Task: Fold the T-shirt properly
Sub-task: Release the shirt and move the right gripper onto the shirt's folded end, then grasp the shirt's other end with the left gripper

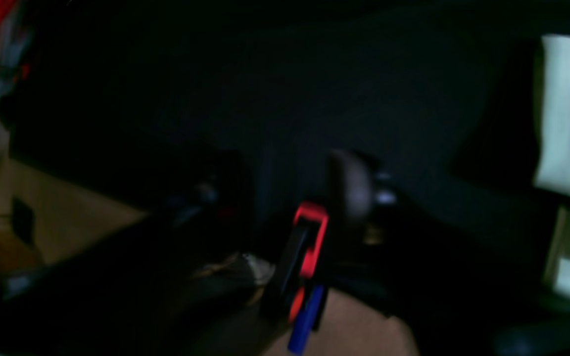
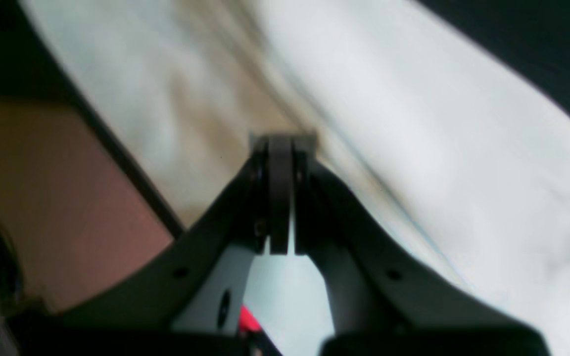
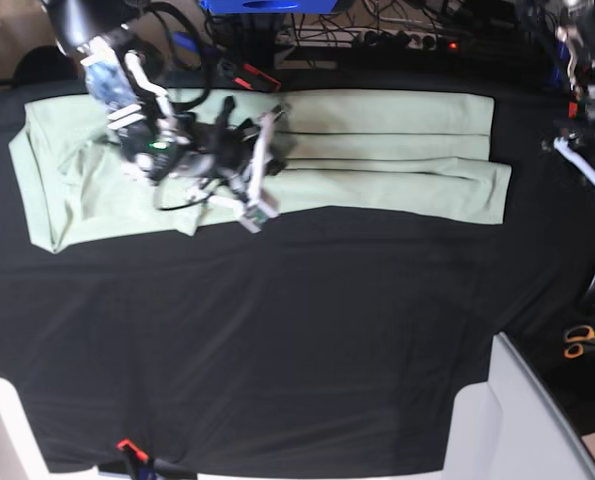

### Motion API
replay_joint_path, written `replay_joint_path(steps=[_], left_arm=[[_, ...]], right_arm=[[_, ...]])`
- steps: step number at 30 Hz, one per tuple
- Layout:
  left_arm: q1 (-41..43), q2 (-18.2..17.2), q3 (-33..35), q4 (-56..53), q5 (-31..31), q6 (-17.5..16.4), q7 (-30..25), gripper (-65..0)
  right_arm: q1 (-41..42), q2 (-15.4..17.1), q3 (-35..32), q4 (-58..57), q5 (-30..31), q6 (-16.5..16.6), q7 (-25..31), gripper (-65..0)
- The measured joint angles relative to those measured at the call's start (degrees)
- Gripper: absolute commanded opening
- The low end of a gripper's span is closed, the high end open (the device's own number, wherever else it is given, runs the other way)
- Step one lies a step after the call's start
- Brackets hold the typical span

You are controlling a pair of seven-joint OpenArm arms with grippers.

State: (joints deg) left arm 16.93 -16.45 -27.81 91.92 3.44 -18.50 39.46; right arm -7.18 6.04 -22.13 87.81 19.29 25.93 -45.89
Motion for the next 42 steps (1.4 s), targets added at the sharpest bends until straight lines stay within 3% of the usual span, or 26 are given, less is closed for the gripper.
replay_joint_path(steps=[3,5,9,12,19,22,25,29,37,42], left_arm=[[-4.24,-3.08,2.51,-6.84,-0.26,-3.56,-0.26,-14.9],[-7.91,-4.31,3.04,-11.47,0.61,-5.70,-0.81,-11.9],[-12.55,-4.94,5.55,-15.78,0.63,-9.20,-2.40,-11.1],[-14.73,-4.28,8.98,-16.96,0.31,-13.09,-2.47,-11.3],[-16.65,-0.79,9.70,-20.44,-0.20,-14.56,-2.47,-11.4],[-16.63,-0.48,9.73,-23.80,-7.50,-15.54,-2.16,-11.6],[-16.65,-2.62,9.79,-26.51,-14.88,-16.20,-1.36,-11.6],[-16.63,-5.18,9.60,-28.11,-20.04,-16.02,-0.94,-11.6],[-17.07,-4.26,10.23,-28.55,-20.15,-15.96,-0.83,-11.6],[-20.28,-3.26,10.36,-34.34,-20.41,-15.89,-0.96,-11.8]], right_arm=[[-3.52,1.99,4.28,5.70,0.39,0.42,0.39,-60.4],[-5.60,3.37,6.36,7.72,0.07,0.39,0.02,-53.7],[-8.04,2.71,10.08,9.81,0.70,0.72,0.09,-39.2],[-8.09,2.78,11.17,9.86,0.07,0.39,0.00,-38.6],[-8.87,2.54,11.13,9.86,0.31,0.61,0.02,-38.6],[-8.87,2.97,11.15,9.79,0.20,0.44,-0.04,-38.6],[-8.85,2.78,11.13,9.77,0.24,0.55,-0.02,-38.6],[-8.87,2.60,11.15,9.79,0.24,0.55,0.00,-38.6],[-9.16,2.47,11.13,9.79,0.22,0.42,0.09,-38.6],[-10.10,2.47,11.13,9.75,0.22,0.44,0.28,-38.6]])
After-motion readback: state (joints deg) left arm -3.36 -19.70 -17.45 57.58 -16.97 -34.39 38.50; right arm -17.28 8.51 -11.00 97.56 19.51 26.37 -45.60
